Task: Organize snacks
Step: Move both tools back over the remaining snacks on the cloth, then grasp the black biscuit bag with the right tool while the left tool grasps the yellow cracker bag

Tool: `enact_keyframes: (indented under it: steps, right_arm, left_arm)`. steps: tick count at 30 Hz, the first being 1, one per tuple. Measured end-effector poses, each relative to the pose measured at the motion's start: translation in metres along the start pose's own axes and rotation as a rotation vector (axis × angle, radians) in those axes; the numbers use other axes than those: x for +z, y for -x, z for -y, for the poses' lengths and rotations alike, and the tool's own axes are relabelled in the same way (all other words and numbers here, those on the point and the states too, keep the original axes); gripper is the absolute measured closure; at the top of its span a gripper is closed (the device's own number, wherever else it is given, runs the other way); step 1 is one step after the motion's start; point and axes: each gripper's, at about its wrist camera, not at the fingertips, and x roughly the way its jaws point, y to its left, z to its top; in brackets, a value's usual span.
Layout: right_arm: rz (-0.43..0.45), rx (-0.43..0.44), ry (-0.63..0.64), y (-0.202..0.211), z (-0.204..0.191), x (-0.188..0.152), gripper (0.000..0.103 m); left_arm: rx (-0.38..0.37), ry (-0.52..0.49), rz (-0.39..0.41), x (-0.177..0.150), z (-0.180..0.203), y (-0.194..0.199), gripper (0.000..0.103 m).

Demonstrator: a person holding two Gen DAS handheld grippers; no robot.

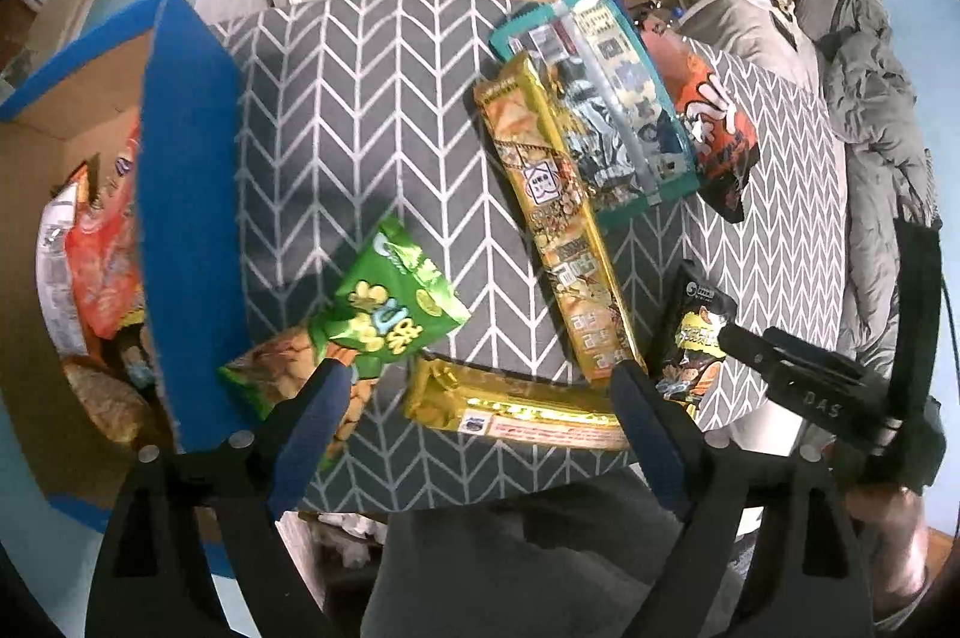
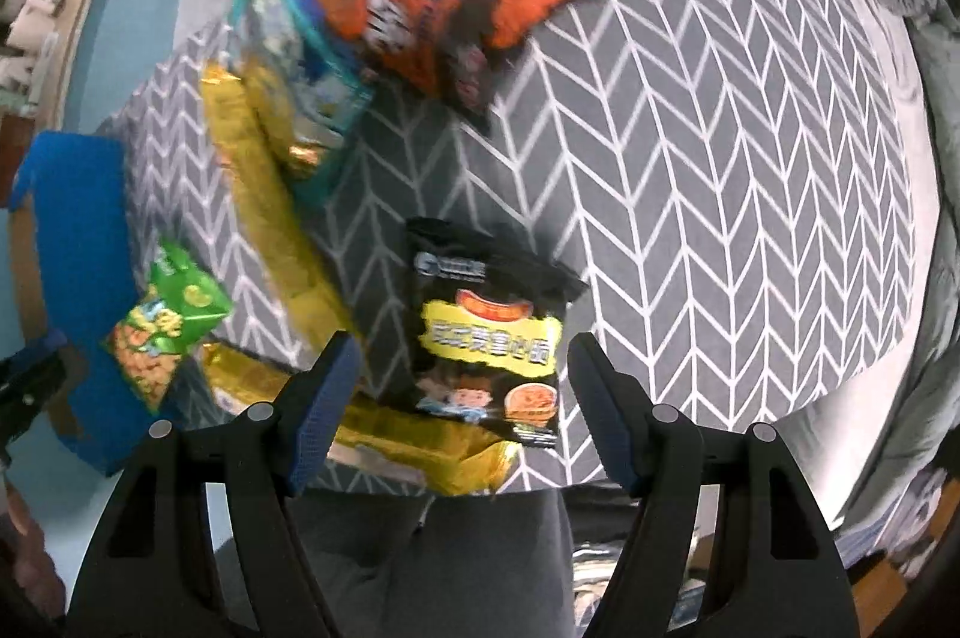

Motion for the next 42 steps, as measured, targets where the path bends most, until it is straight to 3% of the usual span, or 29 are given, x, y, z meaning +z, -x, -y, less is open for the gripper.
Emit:
enact_keyframes:
  steps: [9,21,26,42]
  right_arm:
    - [-0.023,0.058,-0.069,-0.034,0.006,-0.006,0.032]
    - [-0.039,-0.002,-0.059,-0.075,-0.014,0.002,0.030]
    - [-0.014,-0.038,0.020,-0.077,-0.027,0.008,0.044]
    - [0.025,-0.044,0.111,-0.056,-0.001,0.053,0.046]
  left_arm:
    - [-0.041,0.081,-0.044,0.004,0.005,-0.031,0.014]
    - [-0.051,0.178,-0.077,0.010,0.004,-0.056,0.014]
    - [-0.060,0.205,-0.088,0.017,0.009,-0.064,0.014]
    - [-0.088,0.369,-0.122,0.042,0.005,-0.107,0.012]
